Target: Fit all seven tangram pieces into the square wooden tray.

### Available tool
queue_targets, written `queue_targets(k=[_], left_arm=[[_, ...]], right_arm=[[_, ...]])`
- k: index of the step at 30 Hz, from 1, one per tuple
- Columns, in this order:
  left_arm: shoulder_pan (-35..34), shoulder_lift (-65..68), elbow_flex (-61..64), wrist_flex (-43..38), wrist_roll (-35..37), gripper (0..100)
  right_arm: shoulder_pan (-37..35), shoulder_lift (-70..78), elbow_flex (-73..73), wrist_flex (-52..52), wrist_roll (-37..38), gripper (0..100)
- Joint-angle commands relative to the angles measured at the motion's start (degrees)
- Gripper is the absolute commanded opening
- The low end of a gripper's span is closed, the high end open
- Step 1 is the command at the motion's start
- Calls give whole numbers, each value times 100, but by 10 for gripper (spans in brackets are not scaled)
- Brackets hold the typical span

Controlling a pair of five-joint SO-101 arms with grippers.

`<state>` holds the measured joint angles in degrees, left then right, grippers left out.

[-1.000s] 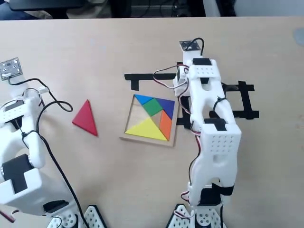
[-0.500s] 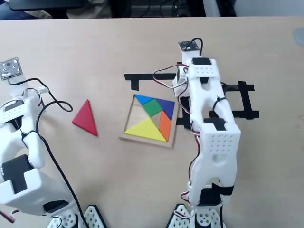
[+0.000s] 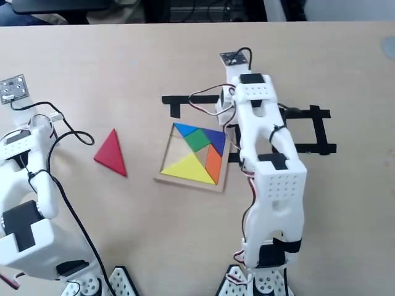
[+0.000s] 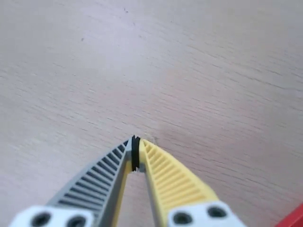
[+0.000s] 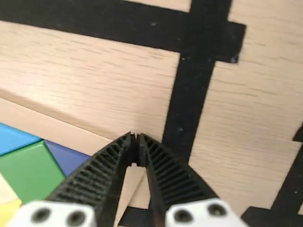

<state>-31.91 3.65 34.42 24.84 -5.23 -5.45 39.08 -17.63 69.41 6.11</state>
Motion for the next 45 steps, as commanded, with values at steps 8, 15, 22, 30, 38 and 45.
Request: queue_targets(k=[8,15,22,30,38,45], left_arm=[[75,-26,-224,-62,-97,30],[163,-26,-119,-105,-237,30],[163,-26,-101,-79,-237,30],[163,-26,-101,-70,-237,30],[163,-26,-101,-70,-237,30],[163,-26,-92,-70,-237,30]], right_arm=[[308,-48,-479,149,35,11],[246,-31,-356,237,35,11],[378,-66,-127,378,35,11],[624,-57,-57,677,35,11],[422,-66,110,659,35,11],[255,-66,31,527,53,11]])
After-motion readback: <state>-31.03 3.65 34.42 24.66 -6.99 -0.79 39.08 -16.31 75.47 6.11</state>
